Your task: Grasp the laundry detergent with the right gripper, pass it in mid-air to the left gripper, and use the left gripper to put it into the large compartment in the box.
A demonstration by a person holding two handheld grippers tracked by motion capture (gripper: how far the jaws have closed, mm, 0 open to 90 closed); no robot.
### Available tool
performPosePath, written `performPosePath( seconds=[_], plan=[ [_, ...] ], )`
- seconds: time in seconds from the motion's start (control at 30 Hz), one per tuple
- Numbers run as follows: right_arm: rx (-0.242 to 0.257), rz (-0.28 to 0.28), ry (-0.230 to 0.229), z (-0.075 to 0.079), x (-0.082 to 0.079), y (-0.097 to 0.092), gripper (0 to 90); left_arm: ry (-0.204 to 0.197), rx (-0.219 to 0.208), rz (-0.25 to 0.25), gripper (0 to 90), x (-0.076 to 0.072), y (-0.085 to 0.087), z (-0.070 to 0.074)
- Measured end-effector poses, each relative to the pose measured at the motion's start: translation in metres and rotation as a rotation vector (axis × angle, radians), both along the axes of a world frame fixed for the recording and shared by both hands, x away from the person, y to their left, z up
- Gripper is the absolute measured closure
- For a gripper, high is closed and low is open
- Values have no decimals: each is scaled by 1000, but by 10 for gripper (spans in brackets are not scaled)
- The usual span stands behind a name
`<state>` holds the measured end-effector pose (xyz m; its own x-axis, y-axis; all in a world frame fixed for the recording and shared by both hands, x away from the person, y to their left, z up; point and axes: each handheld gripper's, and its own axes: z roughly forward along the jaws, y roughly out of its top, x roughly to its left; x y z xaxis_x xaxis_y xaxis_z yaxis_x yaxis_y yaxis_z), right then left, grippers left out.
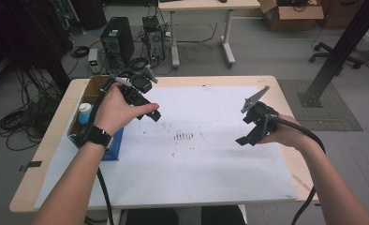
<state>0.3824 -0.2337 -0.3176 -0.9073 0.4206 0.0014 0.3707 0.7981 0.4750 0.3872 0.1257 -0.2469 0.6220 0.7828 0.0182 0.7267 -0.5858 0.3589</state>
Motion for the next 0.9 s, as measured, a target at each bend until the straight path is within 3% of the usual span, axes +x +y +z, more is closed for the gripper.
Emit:
performPosePath(
  seconds=[0.33, 0.9],
  plan=[
    [3, 3, 1, 0, 0, 0, 82, 23, -11, -36, 47, 0, -9, -3],
    [1, 7, 8, -1, -1, 0, 82, 36, -9, -48, 47, -1, -13, -5]
  ],
)
